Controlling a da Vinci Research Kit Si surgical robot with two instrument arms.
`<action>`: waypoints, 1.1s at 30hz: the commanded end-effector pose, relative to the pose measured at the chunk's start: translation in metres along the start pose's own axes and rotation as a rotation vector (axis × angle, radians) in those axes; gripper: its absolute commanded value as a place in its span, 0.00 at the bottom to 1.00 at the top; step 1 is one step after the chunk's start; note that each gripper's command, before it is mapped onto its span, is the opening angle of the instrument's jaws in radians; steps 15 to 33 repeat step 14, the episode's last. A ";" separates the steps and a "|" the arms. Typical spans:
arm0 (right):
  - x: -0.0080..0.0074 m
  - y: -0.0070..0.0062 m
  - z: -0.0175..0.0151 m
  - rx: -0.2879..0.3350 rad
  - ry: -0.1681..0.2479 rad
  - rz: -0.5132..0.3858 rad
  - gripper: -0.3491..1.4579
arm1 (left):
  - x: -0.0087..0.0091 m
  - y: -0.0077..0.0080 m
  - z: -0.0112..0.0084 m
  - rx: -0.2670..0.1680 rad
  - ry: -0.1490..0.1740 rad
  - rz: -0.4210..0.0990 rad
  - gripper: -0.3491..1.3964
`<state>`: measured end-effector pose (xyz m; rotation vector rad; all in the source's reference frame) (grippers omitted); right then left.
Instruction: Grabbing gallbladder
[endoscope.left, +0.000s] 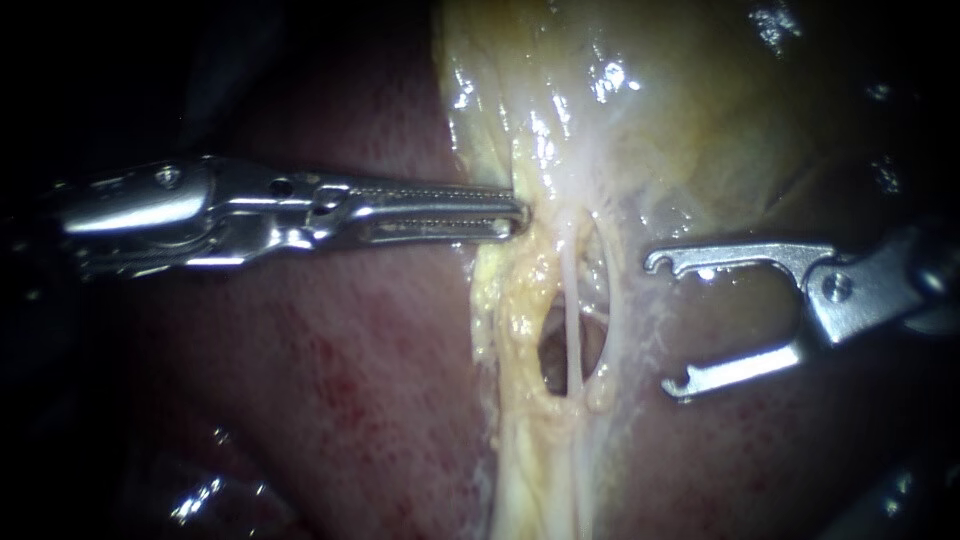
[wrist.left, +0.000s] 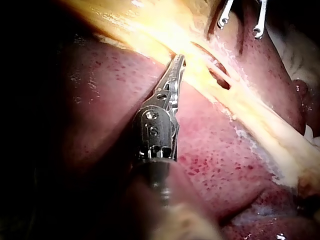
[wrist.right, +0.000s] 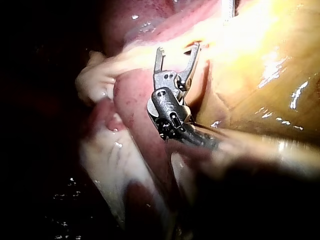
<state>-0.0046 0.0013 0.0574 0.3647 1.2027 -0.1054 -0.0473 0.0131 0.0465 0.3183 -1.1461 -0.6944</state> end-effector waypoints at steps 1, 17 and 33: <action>0.0000 0.0000 0.0000 0.000 0.000 0.000 0.53 | 0.0000 0.0000 0.0000 0.000 0.000 0.000 0.00; -0.0001 0.0000 0.0000 0.000 0.000 0.005 0.53 | -0.0001 0.0000 -0.0001 -0.001 0.000 -0.001 0.00; -0.0001 0.0000 0.0000 0.000 0.000 0.005 0.53 | -0.0001 0.0000 -0.0001 -0.001 0.000 -0.001 0.00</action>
